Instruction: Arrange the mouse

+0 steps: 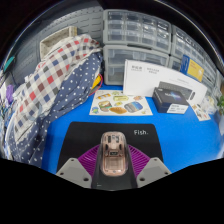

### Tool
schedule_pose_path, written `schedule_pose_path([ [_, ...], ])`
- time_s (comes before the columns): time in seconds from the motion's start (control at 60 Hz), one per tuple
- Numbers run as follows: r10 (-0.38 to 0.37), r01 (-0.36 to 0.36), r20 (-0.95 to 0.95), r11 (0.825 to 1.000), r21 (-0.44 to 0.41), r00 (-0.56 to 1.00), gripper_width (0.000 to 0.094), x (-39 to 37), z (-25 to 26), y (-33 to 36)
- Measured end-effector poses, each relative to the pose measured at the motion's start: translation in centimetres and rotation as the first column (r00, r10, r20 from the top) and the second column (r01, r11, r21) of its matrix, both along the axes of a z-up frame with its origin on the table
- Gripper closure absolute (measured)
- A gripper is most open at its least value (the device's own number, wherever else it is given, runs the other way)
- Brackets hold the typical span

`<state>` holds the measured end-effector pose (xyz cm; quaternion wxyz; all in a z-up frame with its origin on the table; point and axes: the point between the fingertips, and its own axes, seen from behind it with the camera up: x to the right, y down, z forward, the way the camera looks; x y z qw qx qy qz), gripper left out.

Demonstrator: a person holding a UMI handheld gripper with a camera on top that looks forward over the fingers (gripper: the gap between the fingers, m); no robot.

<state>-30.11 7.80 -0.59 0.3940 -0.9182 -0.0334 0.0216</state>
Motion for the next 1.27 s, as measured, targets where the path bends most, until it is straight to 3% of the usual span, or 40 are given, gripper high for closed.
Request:
schedule_pose_path([
  [0.033, -0.01, 0.01, -0.005, 1.0, -0.012, 1.0, 0.0427, 0.0, 0.1, -0.3],
  [0.05, -0.015, 0.015, -0.006, 1.0, -0.015, 1.0, 0.0326, 0.0, 0.2, -0.4],
  [0.067, -0.019, 0.019, -0.008, 1.0, -0.013, 1.0, 0.0317, 0.1, 0.5, -0.6],
  [0.1, -0.021, 0.021, -0.009, 1.0, 0.0, 1.0, 0.0195, 0.2, 1.3, -0.7],
  [0.15, -0.02, 0.02, 0.0, 0.999, 0.028, 1.0, 0.011, 0.4, 2.9, -1.2],
  [0.45, -0.049, 0.052, -0.02, 0.985, 0.166, 0.999, 0.0116, 2.8, 14.6, -9.0],
  [0.683, -0.089, 0.087, -0.001, 0.971, 0.221, 0.996, 0.0108, 7.1, 20.0, -16.0],
  [0.85, -0.095, 0.095, -0.013, 0.965, 0.244, 0.995, 0.0107, 9.7, 21.5, -19.9],
  [1.267, -0.093, 0.101, -0.044, 0.97, 0.221, 0.995, 0.0105, 14.2, 20.3, -27.3],
])
